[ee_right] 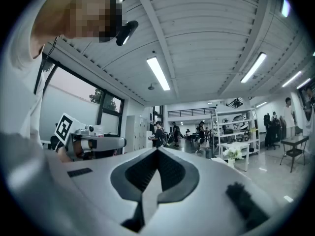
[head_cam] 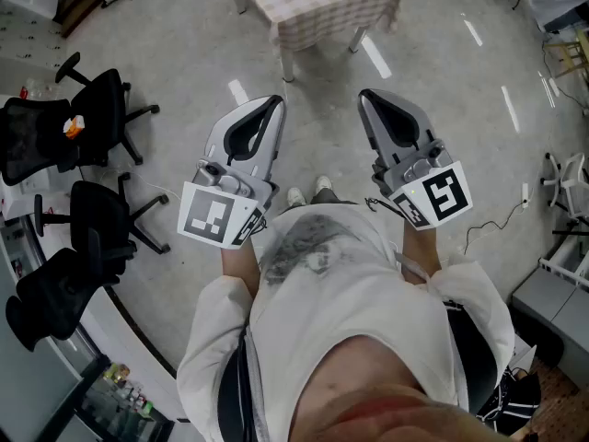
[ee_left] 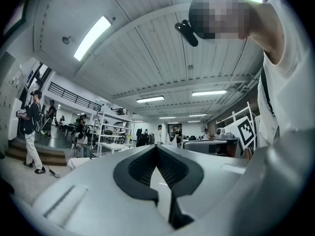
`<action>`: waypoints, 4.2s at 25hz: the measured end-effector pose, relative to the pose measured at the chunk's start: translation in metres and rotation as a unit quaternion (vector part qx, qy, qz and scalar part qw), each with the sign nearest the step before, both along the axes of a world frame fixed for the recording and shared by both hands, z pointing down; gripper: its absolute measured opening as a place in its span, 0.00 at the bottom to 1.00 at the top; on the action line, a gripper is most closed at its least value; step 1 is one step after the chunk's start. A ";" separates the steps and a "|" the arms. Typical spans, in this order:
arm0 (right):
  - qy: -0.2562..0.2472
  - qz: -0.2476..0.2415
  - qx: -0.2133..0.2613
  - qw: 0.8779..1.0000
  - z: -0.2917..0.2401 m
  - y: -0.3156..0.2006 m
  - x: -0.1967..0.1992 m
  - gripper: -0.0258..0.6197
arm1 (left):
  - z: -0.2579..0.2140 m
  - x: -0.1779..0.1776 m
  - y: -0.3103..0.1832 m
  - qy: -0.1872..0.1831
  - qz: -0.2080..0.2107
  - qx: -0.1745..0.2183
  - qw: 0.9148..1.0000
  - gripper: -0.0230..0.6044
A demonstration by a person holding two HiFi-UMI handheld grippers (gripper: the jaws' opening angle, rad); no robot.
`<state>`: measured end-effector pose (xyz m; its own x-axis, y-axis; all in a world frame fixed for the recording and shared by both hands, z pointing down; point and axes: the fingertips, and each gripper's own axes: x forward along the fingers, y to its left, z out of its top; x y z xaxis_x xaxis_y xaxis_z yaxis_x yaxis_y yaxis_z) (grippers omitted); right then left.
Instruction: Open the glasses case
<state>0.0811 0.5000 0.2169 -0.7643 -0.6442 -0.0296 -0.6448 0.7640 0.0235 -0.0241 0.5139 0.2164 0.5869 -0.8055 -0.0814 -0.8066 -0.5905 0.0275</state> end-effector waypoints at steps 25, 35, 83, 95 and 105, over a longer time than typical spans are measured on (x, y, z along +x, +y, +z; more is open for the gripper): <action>-0.001 -0.027 -0.012 1.000 0.014 -0.025 0.042 0.06 | 0.002 0.041 -0.024 -0.035 -0.038 -0.019 0.998 0.05; 0.019 0.002 -0.024 1.000 0.026 -0.091 0.011 0.06 | 0.017 0.013 -0.096 -0.023 -0.005 -0.030 0.999 0.05; 0.033 -0.019 -0.056 0.998 0.038 -0.360 0.014 0.06 | 0.024 0.029 -0.359 -0.027 -0.013 -0.059 0.998 0.05; 0.057 0.008 -0.072 0.996 0.054 -0.426 -0.015 0.06 | 0.040 -0.004 -0.438 -0.011 0.004 -0.070 0.997 0.05; 0.070 0.048 -0.072 0.994 0.052 -0.498 -0.049 0.06 | 0.038 -0.037 -0.519 -0.013 0.038 -0.068 0.997 0.05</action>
